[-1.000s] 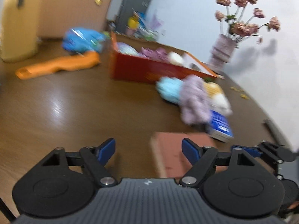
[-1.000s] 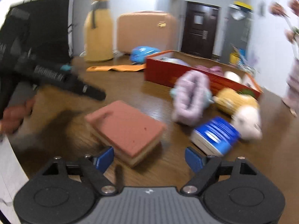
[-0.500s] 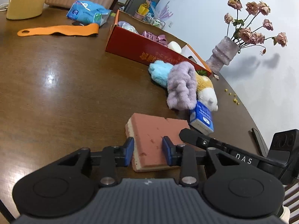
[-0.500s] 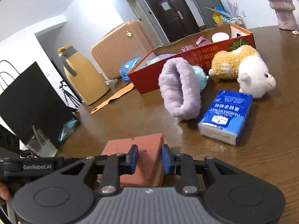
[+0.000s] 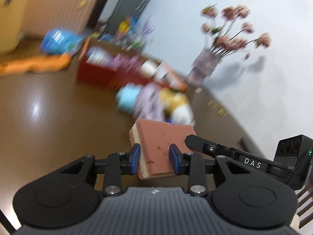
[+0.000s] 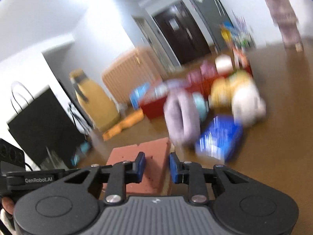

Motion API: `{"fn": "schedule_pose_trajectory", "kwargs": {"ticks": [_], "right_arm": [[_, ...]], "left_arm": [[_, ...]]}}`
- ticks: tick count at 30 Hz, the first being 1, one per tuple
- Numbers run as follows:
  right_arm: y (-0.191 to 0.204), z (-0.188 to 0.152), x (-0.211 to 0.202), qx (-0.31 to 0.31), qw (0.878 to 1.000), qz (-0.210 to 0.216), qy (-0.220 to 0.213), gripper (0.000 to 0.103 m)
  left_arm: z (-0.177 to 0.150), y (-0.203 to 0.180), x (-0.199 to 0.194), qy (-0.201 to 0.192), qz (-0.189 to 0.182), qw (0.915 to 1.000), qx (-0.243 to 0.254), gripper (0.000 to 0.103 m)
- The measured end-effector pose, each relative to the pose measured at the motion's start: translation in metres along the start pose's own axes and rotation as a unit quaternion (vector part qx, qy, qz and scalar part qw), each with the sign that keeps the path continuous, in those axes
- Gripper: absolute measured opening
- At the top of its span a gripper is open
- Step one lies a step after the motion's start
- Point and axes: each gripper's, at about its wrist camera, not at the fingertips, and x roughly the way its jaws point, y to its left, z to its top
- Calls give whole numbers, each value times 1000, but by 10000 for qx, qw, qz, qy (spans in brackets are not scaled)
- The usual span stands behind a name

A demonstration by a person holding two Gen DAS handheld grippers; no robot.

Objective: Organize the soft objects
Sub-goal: 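Carry the red sponge into the box beside the white foam ball, then open both grippers and withdraw them from the box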

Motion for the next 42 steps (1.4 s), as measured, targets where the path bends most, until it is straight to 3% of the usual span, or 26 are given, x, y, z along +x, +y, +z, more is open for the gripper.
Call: {"fn": "schedule_pose_trajectory", "kwargs": {"ticks": [5,10,13,16,21,24,26,30,34,36,42], "right_arm": [[-13,100,21,-493,9979,-152,-394,26],[-62,196,107,-437,9949,-904,-15,26],[-103,230,169,-252,9912,-1215,459,26],[-131,242,219,-231,9820,-1596,981,26],[-137,235,271,-929,9556,-2355,1507,27],[-133,228,284,-1260,9448,-2602,1540,24],[-133,230,287,-1241,9461,-2565,1541,27],[-124,236,276,-1177,9502,-2489,1462,35],[-104,248,233,-1262,9564,-2308,1269,43],[-90,252,204,-1334,9586,-2213,1200,53],[-48,244,113,-1625,9612,-2039,899,67]], "left_arm": [[105,-18,61,-104,-271,9991,300,32],[191,10,196,706,-381,9964,-283,32],[212,34,262,1033,-207,9925,-617,32],[217,49,314,1486,14,9862,-735,32],[212,55,355,1800,286,9810,-662,33],[214,53,355,1694,392,9830,-592,31],[216,55,352,1677,412,9833,-583,38],[221,52,324,1499,495,9865,-435,39],[218,38,263,1280,747,9888,189,42],[213,32,221,1146,948,9877,493,50],[183,15,109,748,1379,9814,1105,71]]}}
